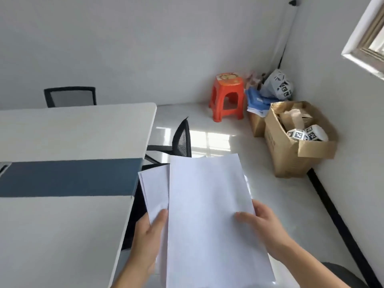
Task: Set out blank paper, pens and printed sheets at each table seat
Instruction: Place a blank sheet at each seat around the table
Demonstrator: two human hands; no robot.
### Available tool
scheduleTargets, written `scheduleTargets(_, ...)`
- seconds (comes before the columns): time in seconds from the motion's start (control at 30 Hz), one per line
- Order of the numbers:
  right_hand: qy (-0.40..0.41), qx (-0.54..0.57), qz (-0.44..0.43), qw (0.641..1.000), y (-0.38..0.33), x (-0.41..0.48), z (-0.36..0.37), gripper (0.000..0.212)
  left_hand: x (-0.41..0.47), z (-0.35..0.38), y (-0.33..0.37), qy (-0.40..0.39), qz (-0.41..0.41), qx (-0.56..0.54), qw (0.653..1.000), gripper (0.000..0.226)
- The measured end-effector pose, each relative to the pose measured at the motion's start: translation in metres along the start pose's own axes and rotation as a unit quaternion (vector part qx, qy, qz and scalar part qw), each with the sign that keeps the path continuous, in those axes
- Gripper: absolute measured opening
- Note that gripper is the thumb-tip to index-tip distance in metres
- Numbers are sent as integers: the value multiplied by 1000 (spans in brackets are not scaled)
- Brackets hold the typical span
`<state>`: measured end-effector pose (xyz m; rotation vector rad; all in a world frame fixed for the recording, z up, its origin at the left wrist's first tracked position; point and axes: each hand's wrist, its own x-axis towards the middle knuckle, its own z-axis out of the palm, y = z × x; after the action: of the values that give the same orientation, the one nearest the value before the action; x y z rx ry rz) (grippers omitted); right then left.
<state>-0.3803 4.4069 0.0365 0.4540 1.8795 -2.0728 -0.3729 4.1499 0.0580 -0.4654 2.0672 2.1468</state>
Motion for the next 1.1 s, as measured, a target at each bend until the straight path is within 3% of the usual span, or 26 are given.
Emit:
scheduleTargets(0.2, -57, -68, 7, 996, -37, 105, 20, 8, 66, -7, 8, 84, -2, -32, 996, 27)
scheduleTargets(0.47, -92, -165, -3, 982, -101, 238, 63, 18, 158, -15, 53, 173, -3, -61, 983, 23)
scheduleTargets(0.57, -140, -185, 17, 972, -115, 284, 89, 20, 174, -25, 68, 212, -2, -56, 976, 24)
scheduleTargets(0.77, -225, -251, 12, 942, -130, 391, 164, 12, 200, -43, 73, 356, -52, -114, 926, 19)
scheduleTargets(1.03, -296, -372, 20, 879, -119, 539, 270, 24, 250, -20, 88, 532, -104, -187, 819, 17)
scheduleTargets(1.1, -300, -388, 33, 871, -112, 566, 298, 18, 256, -7, 92, 563, -109, -205, 793, 17)
